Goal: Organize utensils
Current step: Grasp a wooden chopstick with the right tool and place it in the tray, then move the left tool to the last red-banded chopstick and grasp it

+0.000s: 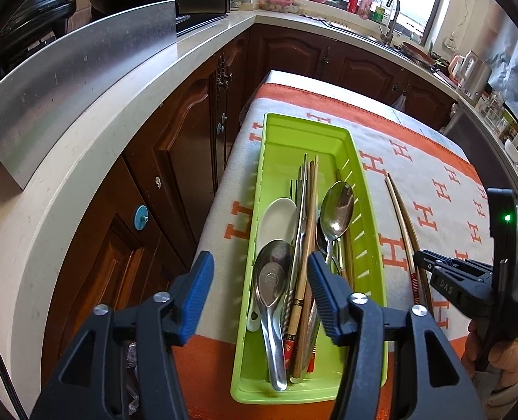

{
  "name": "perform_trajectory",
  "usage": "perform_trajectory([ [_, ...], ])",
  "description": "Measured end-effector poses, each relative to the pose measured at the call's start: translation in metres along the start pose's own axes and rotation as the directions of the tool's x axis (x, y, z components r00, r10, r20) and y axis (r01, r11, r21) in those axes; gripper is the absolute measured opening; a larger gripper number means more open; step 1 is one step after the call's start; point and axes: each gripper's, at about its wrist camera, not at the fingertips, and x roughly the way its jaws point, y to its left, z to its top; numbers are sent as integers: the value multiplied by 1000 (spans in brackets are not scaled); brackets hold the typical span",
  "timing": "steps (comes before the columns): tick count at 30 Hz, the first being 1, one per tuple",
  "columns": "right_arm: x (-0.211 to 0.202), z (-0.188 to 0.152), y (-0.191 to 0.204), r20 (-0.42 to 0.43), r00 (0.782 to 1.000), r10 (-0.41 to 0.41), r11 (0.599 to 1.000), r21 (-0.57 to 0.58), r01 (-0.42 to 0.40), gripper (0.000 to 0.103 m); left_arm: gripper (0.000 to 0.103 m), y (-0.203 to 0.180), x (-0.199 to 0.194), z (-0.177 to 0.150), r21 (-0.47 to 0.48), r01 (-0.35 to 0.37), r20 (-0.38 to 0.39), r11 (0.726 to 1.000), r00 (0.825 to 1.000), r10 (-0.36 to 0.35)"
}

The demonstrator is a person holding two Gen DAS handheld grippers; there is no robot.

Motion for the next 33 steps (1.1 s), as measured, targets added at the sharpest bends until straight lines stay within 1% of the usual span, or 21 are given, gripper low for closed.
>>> perform_trajectory([
  [3, -6, -1, -12, -3, 999, 42, 997, 67, -42, 7, 64, -1, -2, 0, 3, -4, 9, 1000, 1000, 4],
  [6, -23, -1, -20, 9, 995, 99, 988, 120, -100, 6, 66, -2, -1, 0, 7, -6, 5, 1000, 1000, 6],
  [7, -33, -1, -22, 19, 990, 140, 980, 142, -141, 7, 69, -3, -1, 0, 7, -9, 3, 1000, 1000, 9],
  [9, -50, 2, -20, 35, 978, 207, 966, 153, -210, 6, 79, -2, -2, 1, 7, -26, 7, 1000, 1000, 25],
  [12, -72, 7, -9, 53, 955, 291, 944, 148, -296, 7, 82, 1, -7, 4, 6, -59, 27, 998, 998, 59],
  [16, -91, 16, 15, 62, 927, 371, 919, 119, -376, 7, 86, 9, -14, 11, -24, -97, 50, 995, 994, 98],
  [21, -94, 32, 52, 63, 915, 398, 913, 73, -402, 7, 86, 16, -19, 15, -57, -120, 49, 991, 991, 123],
  [24, -90, 40, 76, 31, 911, 412, 910, 39, -413, 8, 86, 16, -22, 15, -57, -134, 55, 989, 989, 137],
  [25, -88, 41, 85, 18, 912, 409, 912, 28, -409, 10, 86, 16, -22, 15, -55, -138, 56, 989, 988, 141],
  [29, -88, 42, 96, 31, 917, 399, 917, -17, -398, 17, 86, 12, -24, 14, -44, -152, 53, 987, 987, 154],
  [33, -97, 37, 92, 59, 921, 385, 923, -45, -383, 19, 87, 6, -24, 13, -31, -159, 41, 987, 986, 160],
])
